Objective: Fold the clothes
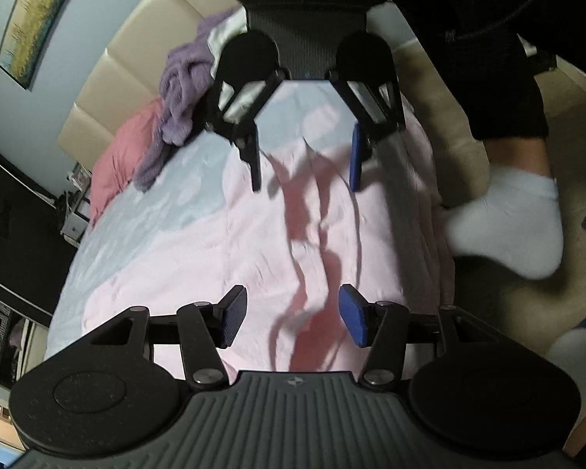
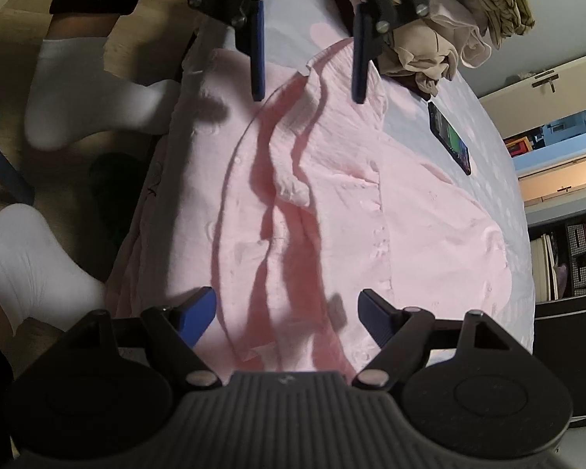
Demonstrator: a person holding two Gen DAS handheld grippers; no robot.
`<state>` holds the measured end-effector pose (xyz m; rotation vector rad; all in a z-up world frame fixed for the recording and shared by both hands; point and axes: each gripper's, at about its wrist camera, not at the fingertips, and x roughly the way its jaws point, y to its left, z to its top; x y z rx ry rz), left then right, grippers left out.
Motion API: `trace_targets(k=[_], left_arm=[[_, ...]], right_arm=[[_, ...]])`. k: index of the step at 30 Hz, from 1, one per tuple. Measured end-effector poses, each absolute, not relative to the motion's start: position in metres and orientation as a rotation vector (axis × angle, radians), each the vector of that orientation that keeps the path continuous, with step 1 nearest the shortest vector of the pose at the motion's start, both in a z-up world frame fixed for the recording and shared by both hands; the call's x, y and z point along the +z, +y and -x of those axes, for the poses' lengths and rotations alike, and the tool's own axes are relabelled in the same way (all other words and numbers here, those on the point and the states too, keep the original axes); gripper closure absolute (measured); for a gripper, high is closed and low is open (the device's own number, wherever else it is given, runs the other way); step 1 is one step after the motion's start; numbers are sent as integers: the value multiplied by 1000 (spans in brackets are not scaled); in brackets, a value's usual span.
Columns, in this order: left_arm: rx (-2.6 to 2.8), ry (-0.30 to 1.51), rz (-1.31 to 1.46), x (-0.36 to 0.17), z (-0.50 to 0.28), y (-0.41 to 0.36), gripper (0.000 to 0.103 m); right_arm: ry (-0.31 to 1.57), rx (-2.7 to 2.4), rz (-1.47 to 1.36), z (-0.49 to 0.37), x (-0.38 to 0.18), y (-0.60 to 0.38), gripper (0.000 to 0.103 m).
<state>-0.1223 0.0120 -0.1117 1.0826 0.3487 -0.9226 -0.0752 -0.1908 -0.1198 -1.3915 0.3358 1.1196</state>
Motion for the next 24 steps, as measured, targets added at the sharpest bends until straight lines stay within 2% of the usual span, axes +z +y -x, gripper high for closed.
trace_targets(k=[9, 19, 21, 22, 23, 24], left_arm=[[-883, 408, -1180, -130, 117, 14, 52], [-837, 407, -1357, -149, 116, 12, 45], [-829, 412, -1355, -148, 113, 11, 49], [-826, 416, -1347, -146, 111, 11, 59], [-824, 422, -1338, -144, 109, 11, 74], [-821, 432, -1322, -141, 106, 10, 80]], right_arm=[[345, 1105, 1396, 72, -125, -187, 22], [354, 1102, 1395, 72, -127, -187, 22], [356, 1099, 1395, 71, -128, -186, 23], [357, 1097, 1395, 71, -128, -186, 23], [357, 1092, 1396, 70, -128, -186, 23], [361, 1086, 1398, 69, -128, -185, 24]])
